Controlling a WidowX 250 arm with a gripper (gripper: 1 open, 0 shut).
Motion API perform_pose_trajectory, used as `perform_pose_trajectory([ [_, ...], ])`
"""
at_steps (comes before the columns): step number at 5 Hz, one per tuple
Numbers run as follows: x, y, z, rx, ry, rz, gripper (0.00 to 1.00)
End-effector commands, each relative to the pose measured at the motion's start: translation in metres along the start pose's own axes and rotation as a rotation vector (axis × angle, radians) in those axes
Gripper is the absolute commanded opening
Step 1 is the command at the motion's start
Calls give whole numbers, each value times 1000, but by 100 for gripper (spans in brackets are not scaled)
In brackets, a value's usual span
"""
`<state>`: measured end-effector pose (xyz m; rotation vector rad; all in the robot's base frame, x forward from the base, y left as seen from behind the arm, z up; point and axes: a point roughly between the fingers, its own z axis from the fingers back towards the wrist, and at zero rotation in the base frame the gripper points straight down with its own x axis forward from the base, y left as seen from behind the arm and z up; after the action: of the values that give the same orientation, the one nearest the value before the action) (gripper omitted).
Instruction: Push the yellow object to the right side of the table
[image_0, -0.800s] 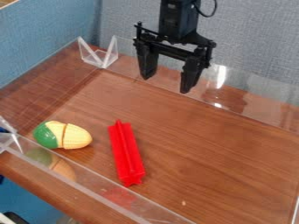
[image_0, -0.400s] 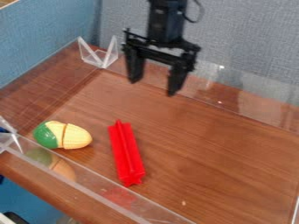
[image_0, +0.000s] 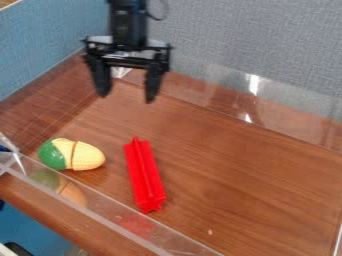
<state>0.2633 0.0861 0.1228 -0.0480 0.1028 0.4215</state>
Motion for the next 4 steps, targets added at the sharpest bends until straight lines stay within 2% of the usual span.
perform_pose_trajectory([
  [1,-9,13,19,-37,-91,128,100],
  [2,-17,20,16,-50,-112,227,100],
  [3,-18,22,10,-51,-121,290,100],
  [4,-23,20,-12,-49,-128,380,100],
])
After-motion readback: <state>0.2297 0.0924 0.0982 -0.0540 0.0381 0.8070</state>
